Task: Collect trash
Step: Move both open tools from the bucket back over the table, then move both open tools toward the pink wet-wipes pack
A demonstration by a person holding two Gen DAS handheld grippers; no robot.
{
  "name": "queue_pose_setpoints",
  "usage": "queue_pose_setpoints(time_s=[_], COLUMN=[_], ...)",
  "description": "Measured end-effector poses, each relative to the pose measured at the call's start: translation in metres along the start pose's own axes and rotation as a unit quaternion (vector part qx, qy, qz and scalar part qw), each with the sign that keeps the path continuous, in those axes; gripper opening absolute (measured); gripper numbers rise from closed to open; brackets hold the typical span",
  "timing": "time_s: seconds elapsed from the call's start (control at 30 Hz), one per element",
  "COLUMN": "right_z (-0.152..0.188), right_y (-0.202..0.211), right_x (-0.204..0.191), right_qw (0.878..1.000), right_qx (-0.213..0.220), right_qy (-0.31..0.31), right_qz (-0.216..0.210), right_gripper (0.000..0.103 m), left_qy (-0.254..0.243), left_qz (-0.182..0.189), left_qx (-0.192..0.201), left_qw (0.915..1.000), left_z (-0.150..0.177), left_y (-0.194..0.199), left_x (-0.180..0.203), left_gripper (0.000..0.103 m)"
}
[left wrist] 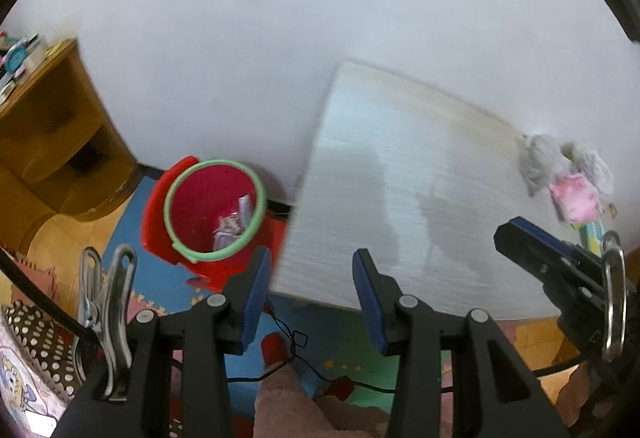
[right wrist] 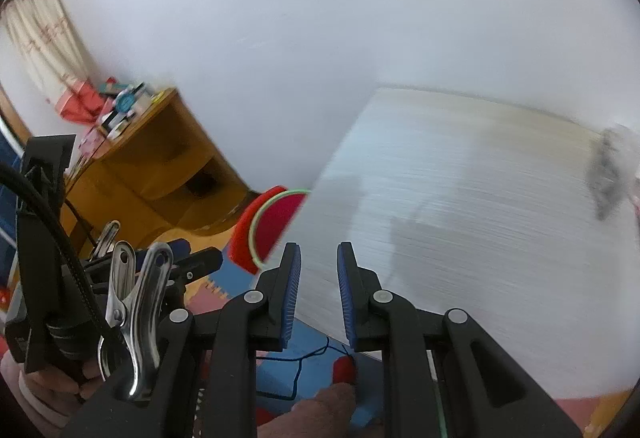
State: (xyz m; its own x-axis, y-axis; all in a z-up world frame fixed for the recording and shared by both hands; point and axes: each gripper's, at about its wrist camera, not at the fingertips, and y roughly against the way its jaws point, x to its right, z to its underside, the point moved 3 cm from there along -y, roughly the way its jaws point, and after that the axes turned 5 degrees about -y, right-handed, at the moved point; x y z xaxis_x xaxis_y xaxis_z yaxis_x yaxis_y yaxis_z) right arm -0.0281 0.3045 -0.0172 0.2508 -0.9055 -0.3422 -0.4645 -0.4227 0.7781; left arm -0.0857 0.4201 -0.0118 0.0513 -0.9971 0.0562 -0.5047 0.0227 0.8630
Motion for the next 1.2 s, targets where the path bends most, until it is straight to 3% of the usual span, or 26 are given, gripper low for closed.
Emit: queue_pose_setpoints(time_s=[0.5, 0.93, 1.2], right_z=[0.014, 0.016, 0.006], right_y=[0.085, 0.129, 0.149], right_x=[0.110, 0.189, 0.226], right_qw=[0.994, 0.972, 0.959], right_qx=[0.050, 0.089, 0.111], right_qy=[-0.081, -0.164, -0.192], right_qz=[0.061, 0.142, 0.178], right_gripper=[0.020, 0.020, 0.020], left_qy=[-0.096, -0.185, -0.215], left_qz=[0.073, 0.162, 0.185], left_qx=[0.009, -0.010, -0.026], left_qw=[0.9927, 0.9692, 0.9585], left_z=[-0.026, -0.051, -0.060], left_y=[0.000, -0.023, -0.040], left_x=[0.147, 0.238, 0.288], left_gripper=[0.044, 0.044, 0.044])
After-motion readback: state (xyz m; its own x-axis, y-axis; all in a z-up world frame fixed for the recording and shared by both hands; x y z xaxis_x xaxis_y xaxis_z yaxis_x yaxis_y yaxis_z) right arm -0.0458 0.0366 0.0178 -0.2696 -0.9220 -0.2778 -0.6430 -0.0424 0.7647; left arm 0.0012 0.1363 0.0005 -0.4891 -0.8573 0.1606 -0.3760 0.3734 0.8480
